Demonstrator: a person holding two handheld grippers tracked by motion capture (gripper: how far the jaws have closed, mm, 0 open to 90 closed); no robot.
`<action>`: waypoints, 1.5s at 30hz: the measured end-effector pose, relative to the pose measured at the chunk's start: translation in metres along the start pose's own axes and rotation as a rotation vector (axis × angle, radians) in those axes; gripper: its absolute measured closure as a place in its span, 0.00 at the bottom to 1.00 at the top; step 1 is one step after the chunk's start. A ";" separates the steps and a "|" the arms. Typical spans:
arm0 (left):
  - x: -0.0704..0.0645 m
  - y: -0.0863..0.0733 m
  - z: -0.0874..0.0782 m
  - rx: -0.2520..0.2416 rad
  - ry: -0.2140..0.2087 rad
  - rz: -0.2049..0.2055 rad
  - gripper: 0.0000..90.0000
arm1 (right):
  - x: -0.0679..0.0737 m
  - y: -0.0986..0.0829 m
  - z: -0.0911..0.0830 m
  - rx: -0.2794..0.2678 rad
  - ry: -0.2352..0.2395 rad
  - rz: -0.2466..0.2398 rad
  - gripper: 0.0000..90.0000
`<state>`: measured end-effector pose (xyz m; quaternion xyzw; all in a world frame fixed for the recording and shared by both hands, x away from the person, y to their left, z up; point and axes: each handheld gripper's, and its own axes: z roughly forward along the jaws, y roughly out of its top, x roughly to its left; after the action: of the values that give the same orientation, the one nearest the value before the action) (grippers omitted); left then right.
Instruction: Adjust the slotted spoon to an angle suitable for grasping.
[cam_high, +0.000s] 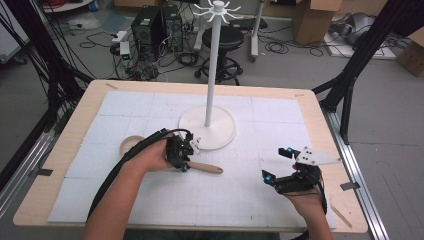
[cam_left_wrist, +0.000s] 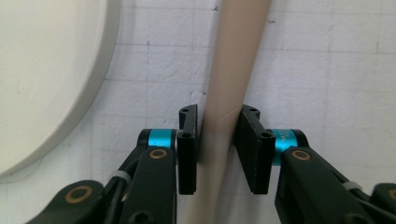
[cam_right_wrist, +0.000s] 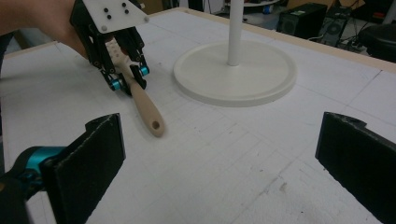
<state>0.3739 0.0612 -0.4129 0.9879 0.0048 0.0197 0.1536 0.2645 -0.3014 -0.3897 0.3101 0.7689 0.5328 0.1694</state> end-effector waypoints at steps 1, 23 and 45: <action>-0.001 0.000 0.000 0.003 -0.001 -0.004 0.81 | 0.000 0.000 0.000 0.001 0.000 0.004 0.00; -0.008 -0.016 -0.039 -0.181 -0.034 -0.045 0.83 | -0.002 -0.004 -0.002 0.003 -0.003 0.012 0.00; -0.012 -0.065 -0.129 -0.626 0.023 -0.204 0.83 | -0.001 -0.002 0.003 -0.003 0.005 0.007 0.00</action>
<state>0.3568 0.1621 -0.3104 0.8868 0.0994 0.0157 0.4511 0.2661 -0.3005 -0.3923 0.3112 0.7674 0.5354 0.1660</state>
